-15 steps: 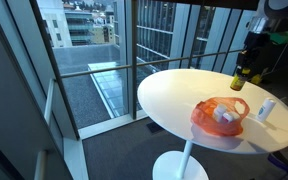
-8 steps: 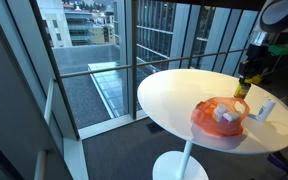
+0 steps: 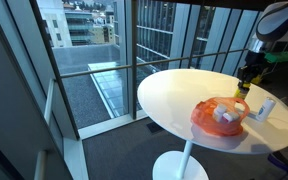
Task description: Pick up the brown and yellow medicine bottle from the orange plastic and put it on the table
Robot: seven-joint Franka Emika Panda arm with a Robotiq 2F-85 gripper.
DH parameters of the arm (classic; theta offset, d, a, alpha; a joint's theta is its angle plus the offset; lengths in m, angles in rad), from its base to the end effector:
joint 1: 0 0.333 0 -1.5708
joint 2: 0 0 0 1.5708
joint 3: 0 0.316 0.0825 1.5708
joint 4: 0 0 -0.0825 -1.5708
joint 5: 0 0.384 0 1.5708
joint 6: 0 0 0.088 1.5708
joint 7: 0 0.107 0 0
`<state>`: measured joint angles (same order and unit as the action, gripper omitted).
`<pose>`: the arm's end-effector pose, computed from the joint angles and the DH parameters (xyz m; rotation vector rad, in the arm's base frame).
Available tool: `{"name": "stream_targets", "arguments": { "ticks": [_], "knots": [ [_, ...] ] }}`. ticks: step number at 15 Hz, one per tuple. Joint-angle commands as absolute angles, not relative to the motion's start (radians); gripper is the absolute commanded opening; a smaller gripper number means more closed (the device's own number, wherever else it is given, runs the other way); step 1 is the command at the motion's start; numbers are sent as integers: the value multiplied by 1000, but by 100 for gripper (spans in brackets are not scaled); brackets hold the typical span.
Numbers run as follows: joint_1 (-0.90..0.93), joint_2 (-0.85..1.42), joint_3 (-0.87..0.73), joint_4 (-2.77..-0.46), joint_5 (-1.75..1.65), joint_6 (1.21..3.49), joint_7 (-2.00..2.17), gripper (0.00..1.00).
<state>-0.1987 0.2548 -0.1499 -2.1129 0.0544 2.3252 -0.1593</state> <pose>0.5368 -0.1928 0.2920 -3.1106 0.3488 0.0587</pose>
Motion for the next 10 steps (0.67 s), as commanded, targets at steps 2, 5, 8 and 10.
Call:
{"name": "stream_targets", "arguments": {
  "ticks": [2, 5, 8, 10],
  "knots": [
    [-211, 293, -146, -2099, 71, 2357, -159, 19],
    [-213, 317, -145, -2103, 71, 2378, -156, 19],
    [-215, 336, -142, -2105, 72, 2389, -157, 19],
    [-217, 345, -141, -2106, 73, 2391, -158, 19]
  ]
}}
